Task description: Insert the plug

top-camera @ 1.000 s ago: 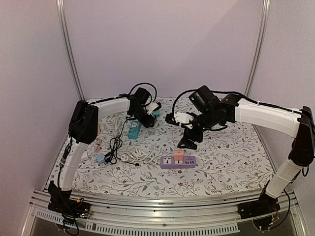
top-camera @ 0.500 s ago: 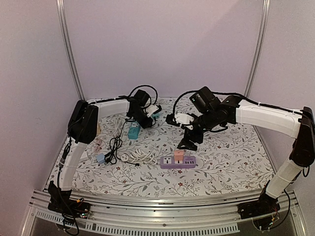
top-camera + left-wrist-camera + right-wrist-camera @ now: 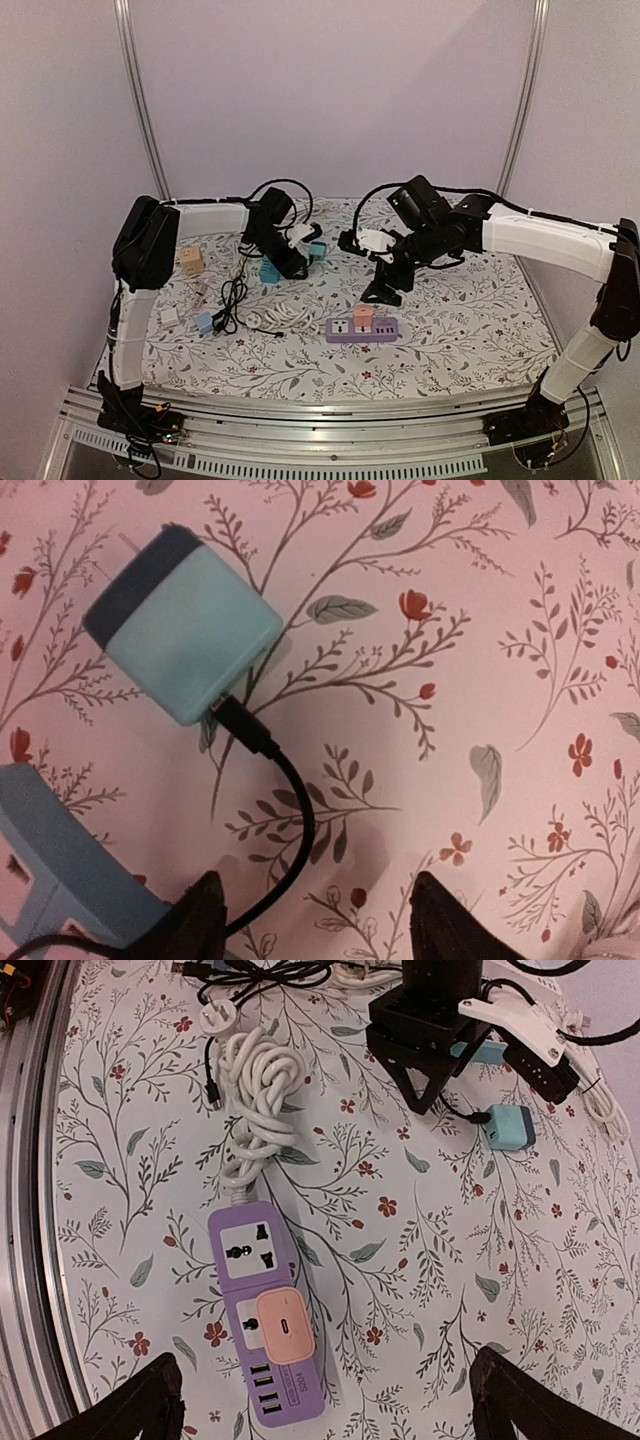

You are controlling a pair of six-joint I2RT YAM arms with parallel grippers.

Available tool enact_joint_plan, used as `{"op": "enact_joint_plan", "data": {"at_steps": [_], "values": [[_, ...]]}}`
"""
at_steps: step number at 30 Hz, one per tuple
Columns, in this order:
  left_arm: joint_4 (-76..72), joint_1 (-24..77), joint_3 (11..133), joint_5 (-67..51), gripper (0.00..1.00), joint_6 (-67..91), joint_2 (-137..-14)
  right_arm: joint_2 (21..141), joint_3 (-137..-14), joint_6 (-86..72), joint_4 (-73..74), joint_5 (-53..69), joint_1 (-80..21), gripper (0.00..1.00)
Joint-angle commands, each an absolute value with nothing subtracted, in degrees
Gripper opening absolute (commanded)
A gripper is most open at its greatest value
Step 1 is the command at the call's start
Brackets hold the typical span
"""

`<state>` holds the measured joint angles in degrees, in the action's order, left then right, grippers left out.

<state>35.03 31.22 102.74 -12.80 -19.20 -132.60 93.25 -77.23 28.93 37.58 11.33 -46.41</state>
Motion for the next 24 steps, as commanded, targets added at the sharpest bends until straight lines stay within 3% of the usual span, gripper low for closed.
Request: {"op": "enact_joint_plan", "data": {"at_steps": [1,4,9,18,24], "values": [[34.4,32.4,99.2,-17.5,0.77,-19.2,-127.2,91.3,-76.4,28.3,36.6,12.5,-46.1,0.99],[31.4,32.5,101.2,-14.5,0.99,-13.8,-126.5,91.3,-76.0,27.9,36.0,12.5,-46.0,0.99],[27.7,32.7,109.7,-8.4,1.00,-1.6,-132.2,91.3,-75.8,27.2,35.3,12.4,-46.0,0.99],[30.6,35.2,122.5,-2.8,0.99,-1.0,-143.3,90.2,-74.2,26.5,34.5,11.7,-45.9,0.99],[32.1,35.9,123.6,-0.3,0.99,-0.2,-145.3,90.3,-73.8,25.9,33.6,11.8,-45.9,0.99]]}}
